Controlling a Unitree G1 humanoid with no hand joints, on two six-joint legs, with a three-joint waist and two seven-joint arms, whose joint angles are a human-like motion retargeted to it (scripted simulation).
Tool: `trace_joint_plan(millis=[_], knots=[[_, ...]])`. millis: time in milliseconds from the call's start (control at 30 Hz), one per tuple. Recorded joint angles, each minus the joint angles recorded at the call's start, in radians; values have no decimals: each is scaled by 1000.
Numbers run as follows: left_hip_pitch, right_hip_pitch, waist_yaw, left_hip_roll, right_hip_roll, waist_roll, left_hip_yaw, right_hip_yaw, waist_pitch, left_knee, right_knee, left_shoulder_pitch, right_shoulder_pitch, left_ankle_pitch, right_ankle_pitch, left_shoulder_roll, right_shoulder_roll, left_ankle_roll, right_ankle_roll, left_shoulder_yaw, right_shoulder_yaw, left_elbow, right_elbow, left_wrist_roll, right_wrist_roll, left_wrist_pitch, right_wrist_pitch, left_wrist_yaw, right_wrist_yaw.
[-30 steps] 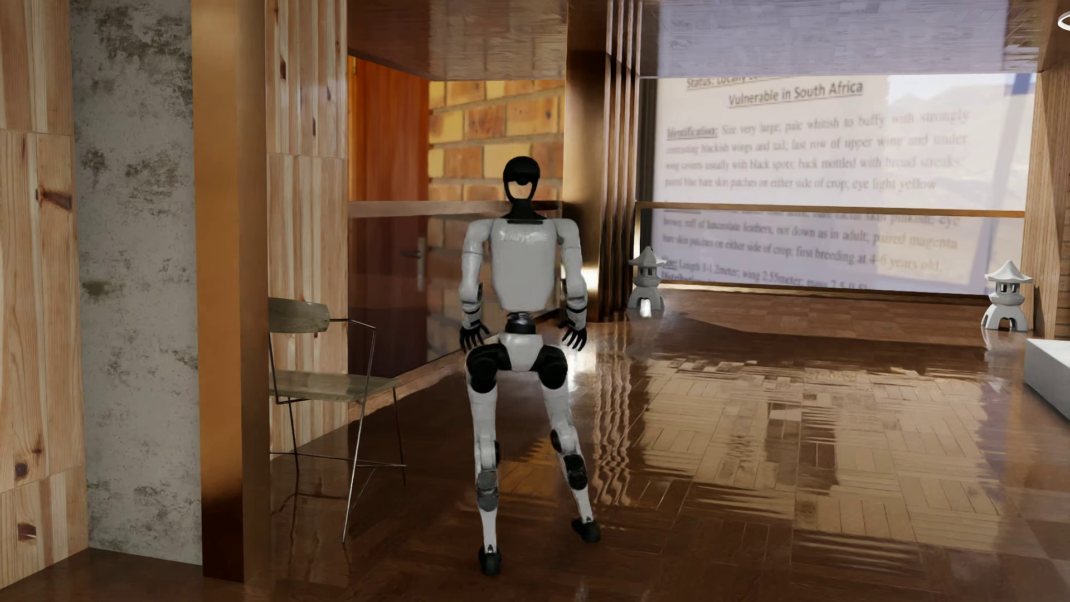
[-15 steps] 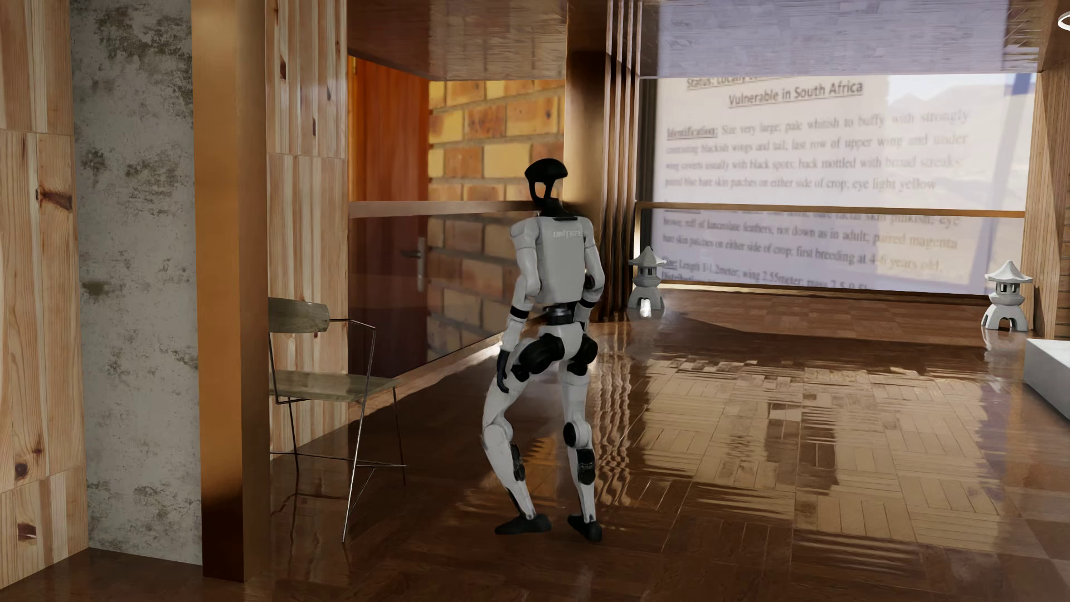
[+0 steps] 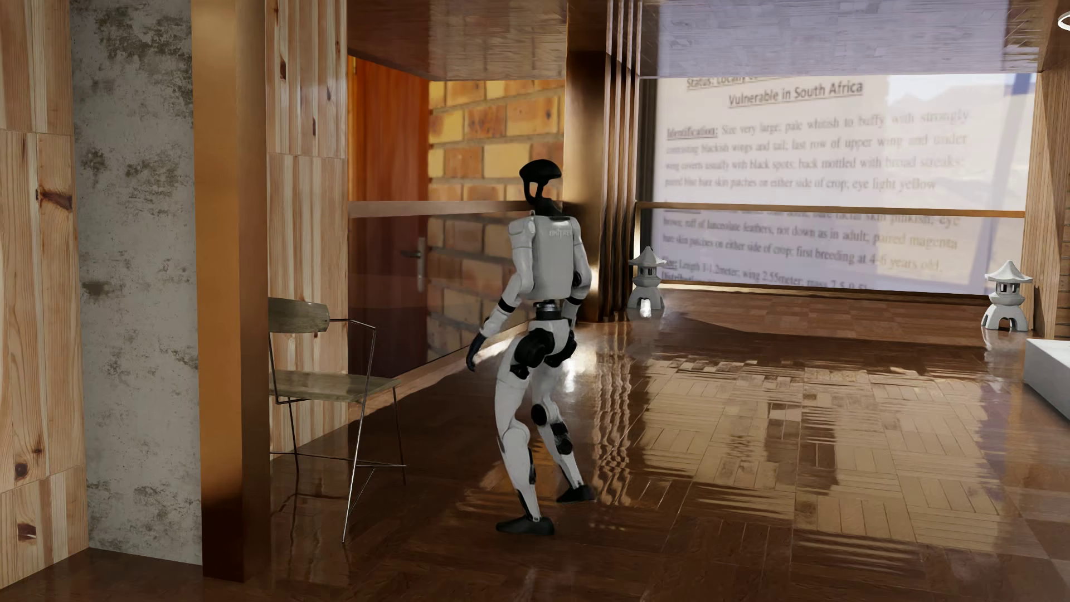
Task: Walk to the chair
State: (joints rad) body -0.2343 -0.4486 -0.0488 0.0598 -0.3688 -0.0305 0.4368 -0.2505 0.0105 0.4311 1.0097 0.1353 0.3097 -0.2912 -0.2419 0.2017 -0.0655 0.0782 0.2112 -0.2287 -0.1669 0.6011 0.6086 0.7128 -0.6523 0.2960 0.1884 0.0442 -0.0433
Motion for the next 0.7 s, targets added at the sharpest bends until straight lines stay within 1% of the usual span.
trace_joint_plan(millis=[33,67,100,133,167,200,233,267,333,433,467,567,600,633,667,700], knots=[[8,2,-4,0,-28,-2,-16,0,-1,-4,-89,-8,7,0,-12,2,2,-12,-29,-1,-6,-22,1,7,-2,-6,0,5,12],[12,8,-8,0,-35,-4,-38,22,-2,-2,-186,-14,15,-3,-15,2,3,-24,-42,-5,-15,-44,-1,14,-1,-14,-1,7,23],[17,18,-14,2,-6,-5,-64,96,-3,-2,-290,-19,22,-4,-4,2,7,-36,-15,-9,-27,-63,-4,17,4,-21,0,8,27],[22,41,-17,6,39,-5,-90,197,-5,-2,-401,-23,29,-5,5,2,15,-48,31,-14,-40,-73,-7,17,11,-25,4,5,26],[29,73,-16,15,91,-4,-115,299,-7,-7,-498,-24,33,-2,30,5,25,-62,36,-19,-48,-78,-6,19,16,-23,7,0,22],[33,105,-12,28,120,-4,-134,352,-9,-4,-537,-20,32,-1,20,7,30,-77,38,-22,-45,-80,-2,25,11,-18,9,-5,21],[34,124,-5,43,128,-7,-148,328,-9,7,-540,-12,28,-1,-10,8,28,-94,24,-22,-32,-80,4,32,-1,-10,10,-6,24],[33,141,1,62,134,-9,-162,282,-8,17,-543,0,20,2,-39,7,25,-110,-6,-18,-11,-77,11,36,-17,-2,10,-4,30],[28,166,8,106,171,-10,-196,234,-7,31,-543,23,2,14,-65,10,18,-143,-51,-17,33,-55,18,43,-43,15,4,-16,41],[2,190,15,179,239,4,-257,174,0,62,-538,47,-16,37,-91,29,9,-182,-97,-52,82,-9,-2,75,-56,31,-19,-76,24],[-10,197,16,202,262,11,-280,152,2,71,-542,58,-30,46,-99,33,13,-191,-111,-58,92,-3,-11,81,-52,35,-16,-95,15],[-50,212,17,260,323,34,-341,89,9,84,-557,69,-49,82,-112,41,21,-195,-156,-75,96,19,-30,84,-13,41,-7,-130,-5],[-62,215,16,277,336,41,-336,68,10,84,-561,73,-47,98,-115,42,15,-193,-169,-82,91,20,-25,82,-6,42,-17,-133,-10],[-71,215,14,297,345,48,-303,46,11,84,-563,72,-51,108,-119,42,11,-183,-181,-88,90,23,-20,79,-5,44,-21,-134,-14],[-81,215,11,319,350,55,-249,25,12,90,-564,69,-55,111,-123,40,8,-158,-191,-93,90,25,-15,76,-6,44,-21,-135,-15],[-94,213,10,320,352,61,-231,8,12,110,-564,63,-59,94,-126,40,4,-143,-199,-99,90,27,-11,72,-6,43,-21,-134,-14]])
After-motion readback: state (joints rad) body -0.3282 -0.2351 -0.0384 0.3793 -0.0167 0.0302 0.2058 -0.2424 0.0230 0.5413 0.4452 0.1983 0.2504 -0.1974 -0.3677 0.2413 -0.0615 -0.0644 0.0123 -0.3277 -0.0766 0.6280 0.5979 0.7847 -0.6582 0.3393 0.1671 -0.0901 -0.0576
